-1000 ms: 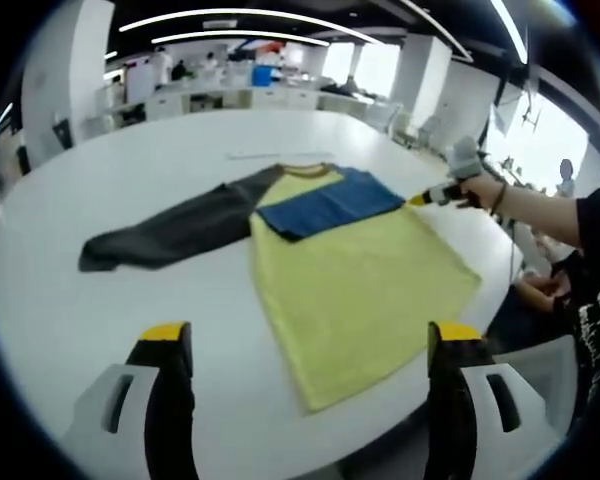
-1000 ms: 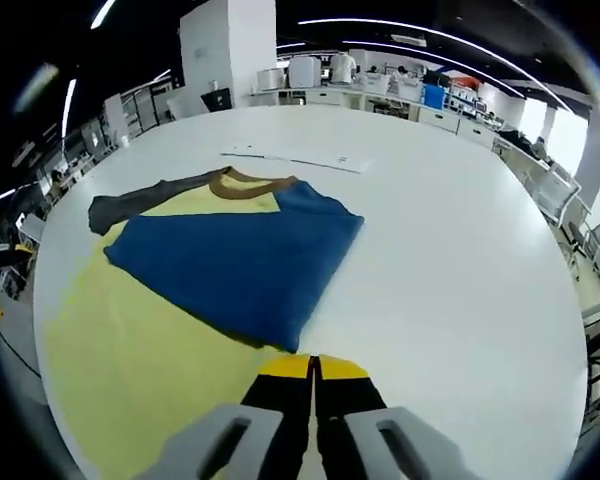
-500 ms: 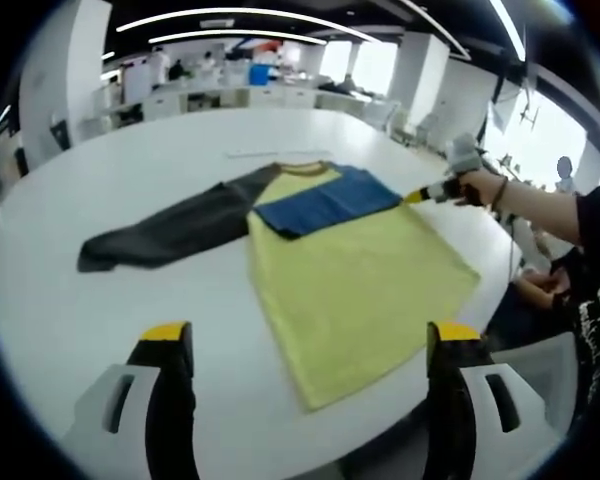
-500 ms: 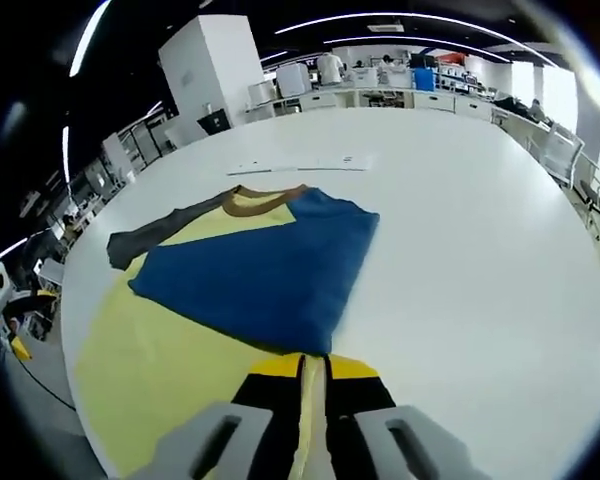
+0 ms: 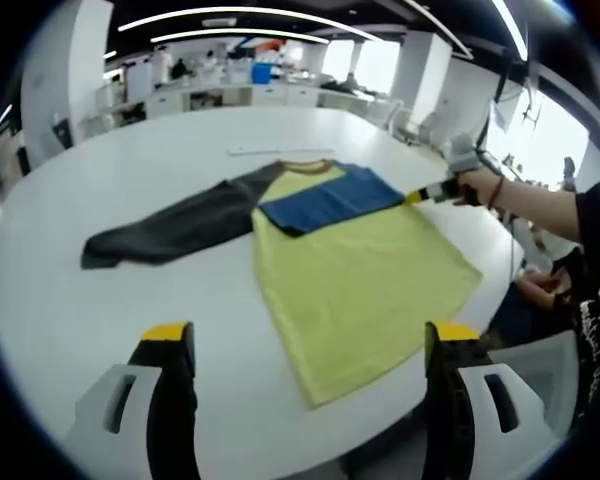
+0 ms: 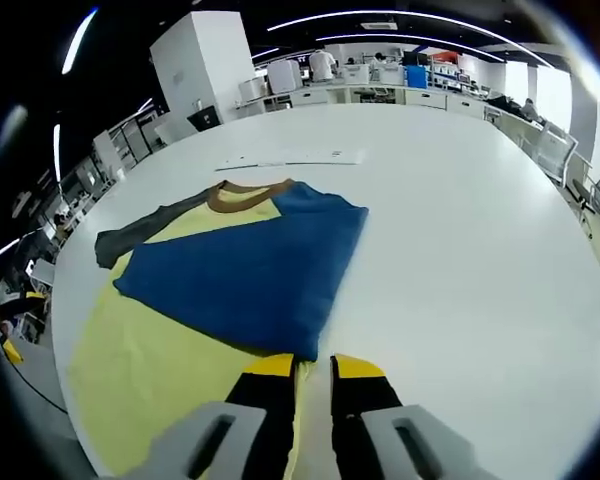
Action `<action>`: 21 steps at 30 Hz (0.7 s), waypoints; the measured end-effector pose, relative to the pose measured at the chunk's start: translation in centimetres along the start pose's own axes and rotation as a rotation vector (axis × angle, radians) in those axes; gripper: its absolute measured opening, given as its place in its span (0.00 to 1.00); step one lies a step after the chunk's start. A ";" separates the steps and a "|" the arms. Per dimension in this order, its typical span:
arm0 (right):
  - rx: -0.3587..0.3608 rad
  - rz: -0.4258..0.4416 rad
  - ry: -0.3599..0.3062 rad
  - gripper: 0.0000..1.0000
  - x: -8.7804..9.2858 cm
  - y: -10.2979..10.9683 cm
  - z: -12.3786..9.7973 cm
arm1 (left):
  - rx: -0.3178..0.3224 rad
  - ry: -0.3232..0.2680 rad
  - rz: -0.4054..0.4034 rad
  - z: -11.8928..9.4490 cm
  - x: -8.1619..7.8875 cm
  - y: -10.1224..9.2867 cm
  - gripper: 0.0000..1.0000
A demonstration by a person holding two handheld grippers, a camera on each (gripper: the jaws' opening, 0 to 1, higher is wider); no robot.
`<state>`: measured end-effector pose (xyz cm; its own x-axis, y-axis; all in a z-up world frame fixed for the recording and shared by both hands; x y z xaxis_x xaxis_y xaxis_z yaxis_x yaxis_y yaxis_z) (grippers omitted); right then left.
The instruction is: Fold the garment on the visible template until the final outline fits inside the template.
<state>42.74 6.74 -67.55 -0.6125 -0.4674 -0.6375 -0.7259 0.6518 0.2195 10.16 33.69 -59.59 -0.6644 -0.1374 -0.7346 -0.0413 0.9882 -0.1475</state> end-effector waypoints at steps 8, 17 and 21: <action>0.033 -0.084 0.004 0.00 -0.3 -0.3 0.1 | -0.002 0.004 0.002 0.0 0.0 0.0 0.91; 0.073 -0.107 0.024 0.00 -0.5 -1.3 -0.2 | -0.010 0.004 -0.005 0.0 0.1 0.3 0.91; 0.090 -0.123 0.037 0.00 -0.5 -2.1 -0.5 | -0.011 -0.001 -0.010 0.0 0.0 0.5 0.91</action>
<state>44.41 5.30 -67.35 -0.5326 -0.5675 -0.6279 -0.7662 0.6385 0.0729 10.13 34.17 -59.66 -0.6634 -0.1471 -0.7337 -0.0563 0.9875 -0.1471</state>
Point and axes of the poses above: the point that each gripper's makers call its tool centre point, and the gripper's own axes: z roughly forward along the fingers, y roughly to its left, x roughly out of its underside, the point moved 6 cm from there along -z, roughly backward along the fingers, and after that the axes turned 2 degrees about -x, right-handed, at the moved point
